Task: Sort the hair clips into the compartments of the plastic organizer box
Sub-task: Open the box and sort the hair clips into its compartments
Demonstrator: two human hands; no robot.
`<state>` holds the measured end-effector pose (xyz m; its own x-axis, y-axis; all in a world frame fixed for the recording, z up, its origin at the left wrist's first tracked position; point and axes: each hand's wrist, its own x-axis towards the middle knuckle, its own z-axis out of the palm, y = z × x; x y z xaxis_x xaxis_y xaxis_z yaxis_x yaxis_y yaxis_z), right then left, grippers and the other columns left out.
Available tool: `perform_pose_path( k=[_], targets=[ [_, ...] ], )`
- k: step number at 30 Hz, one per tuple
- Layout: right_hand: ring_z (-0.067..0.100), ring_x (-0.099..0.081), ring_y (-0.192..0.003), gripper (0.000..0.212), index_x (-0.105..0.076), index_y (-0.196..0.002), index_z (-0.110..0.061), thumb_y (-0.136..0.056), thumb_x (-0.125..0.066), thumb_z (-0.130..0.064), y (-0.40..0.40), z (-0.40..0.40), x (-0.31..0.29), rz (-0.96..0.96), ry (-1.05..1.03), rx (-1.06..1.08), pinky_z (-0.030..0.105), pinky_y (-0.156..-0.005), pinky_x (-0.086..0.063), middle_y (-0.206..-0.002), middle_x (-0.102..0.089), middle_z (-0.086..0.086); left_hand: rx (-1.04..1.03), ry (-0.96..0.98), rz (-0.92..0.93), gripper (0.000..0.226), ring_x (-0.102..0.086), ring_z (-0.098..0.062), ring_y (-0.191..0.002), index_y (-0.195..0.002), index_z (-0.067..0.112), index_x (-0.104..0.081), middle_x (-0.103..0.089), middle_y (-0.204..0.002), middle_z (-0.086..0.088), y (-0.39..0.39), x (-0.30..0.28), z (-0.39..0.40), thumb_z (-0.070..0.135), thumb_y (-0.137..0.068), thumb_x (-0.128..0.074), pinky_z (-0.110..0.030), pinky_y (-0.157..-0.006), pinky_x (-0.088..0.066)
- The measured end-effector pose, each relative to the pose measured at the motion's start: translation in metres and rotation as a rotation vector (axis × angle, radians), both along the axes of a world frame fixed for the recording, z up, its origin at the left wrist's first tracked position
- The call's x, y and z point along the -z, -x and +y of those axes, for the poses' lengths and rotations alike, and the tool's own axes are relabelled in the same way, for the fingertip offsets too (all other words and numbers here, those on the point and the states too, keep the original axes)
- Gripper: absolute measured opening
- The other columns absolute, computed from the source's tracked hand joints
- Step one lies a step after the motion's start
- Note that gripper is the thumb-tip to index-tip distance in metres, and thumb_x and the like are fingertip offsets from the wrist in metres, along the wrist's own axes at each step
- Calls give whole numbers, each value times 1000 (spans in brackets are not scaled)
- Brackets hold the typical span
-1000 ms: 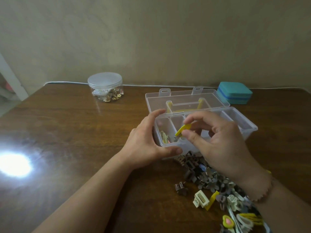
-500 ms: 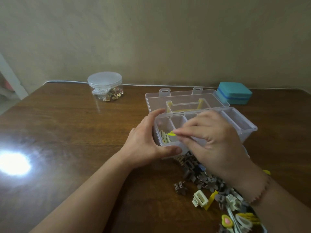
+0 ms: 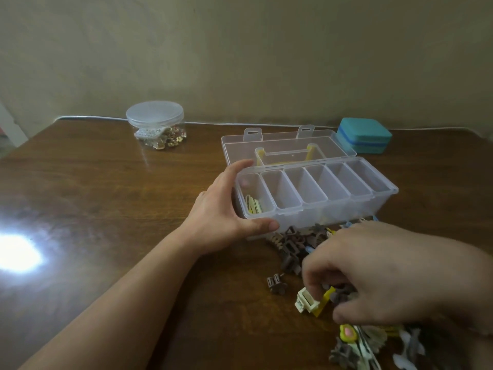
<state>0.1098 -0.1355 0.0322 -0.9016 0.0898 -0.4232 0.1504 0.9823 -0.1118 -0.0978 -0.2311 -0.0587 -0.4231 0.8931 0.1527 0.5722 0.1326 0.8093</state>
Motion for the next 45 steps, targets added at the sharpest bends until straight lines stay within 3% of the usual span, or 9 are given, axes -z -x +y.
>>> perform_pose_path(
  k=[6, 11, 20, 23, 28, 31, 39, 42, 45],
  targets=[
    [5, -51, -77, 21, -61, -100, -36, -79, -63, -38, 5, -8, 8, -3, -168, 14, 27, -70, -47, -85, -56, -14, 7, 4, 4, 108, -41, -2, -126, -142, 55, -22, -31, -123, 44, 1, 0, 1, 72, -50, -78, -48, -110, -40],
    [7, -51, -69, 2, -60, -83, -30, -83, -59, -32, 8, -12, 10, -10, -216, -6, 30, -73, -51, -77, -55, -11, 9, -6, 20, 107, -43, -4, -127, -142, 54, -23, -35, -125, 40, 2, 1, 0, 70, -52, -79, -44, -109, -41],
    [17, -60, -84, 18, -64, -98, -30, -82, -62, -38, 1, -8, 4, -41, -375, 74, 30, -68, -48, -90, -60, -9, 19, -1, 10, 108, -41, -2, -128, -141, 56, -22, -34, -126, 41, 3, 1, 1, 72, -50, -77, -42, -110, -40],
    [15, -60, -84, 17, -64, -97, -31, -81, -61, -36, 1, -7, 4, -43, -349, 75, 29, -69, -48, -90, -58, -11, 23, -6, 17, 108, -41, -2, -126, -142, 55, -22, -31, -122, 46, 3, 1, 1, 72, -50, -77, -41, -109, -41],
    [11, -53, -76, 11, -59, -91, -32, -81, -56, -31, 1, -8, 6, -22, -292, 72, 26, -57, -39, -84, -56, -11, 17, -5, 10, 109, -41, -2, -126, -142, 54, -22, -34, -125, 38, 3, 2, 0, 71, -50, -77, -39, -109, -40],
    [10, -54, -81, 18, -60, -100, -36, -82, -58, -31, 0, -8, 5, -36, -284, 78, 26, -64, -44, -89, -56, -12, 15, -5, 7, 110, -40, -2, -126, -143, 53, -22, -35, -129, 33, 3, 1, 1, 71, -50, -77, -35, -107, -40],
    [2, -54, -84, 11, -61, -96, -39, -89, -57, -45, 0, 4, 8, 2, -104, 73, 26, -77, -51, -91, -59, -17, 9, -2, 5, 110, -42, -5, -128, -142, 55, -22, -35, -131, 31, 3, 1, 0, 72, -49, -78, -39, -107, -42],
    [2, -54, -73, 11, -60, -93, -38, -89, -56, -48, -1, 15, 1, 105, 67, 137, 22, -66, -47, -77, -58, -15, 9, -7, 7, 110, -44, -4, -125, -142, 55, -22, -35, -125, 37, 3, 2, 1, 69, -50, -81, -37, -105, -43],
    [6, -45, -49, 10, -65, -81, -33, -84, -62, -42, 11, 21, 10, 515, 315, 315, 21, -52, -42, -54, -50, -7, 16, -15, 14, 109, -43, -4, -126, -143, 53, -23, -36, -132, 31, 4, 3, 1, 66, -53, -83, -32, -103, -42]
  ],
)
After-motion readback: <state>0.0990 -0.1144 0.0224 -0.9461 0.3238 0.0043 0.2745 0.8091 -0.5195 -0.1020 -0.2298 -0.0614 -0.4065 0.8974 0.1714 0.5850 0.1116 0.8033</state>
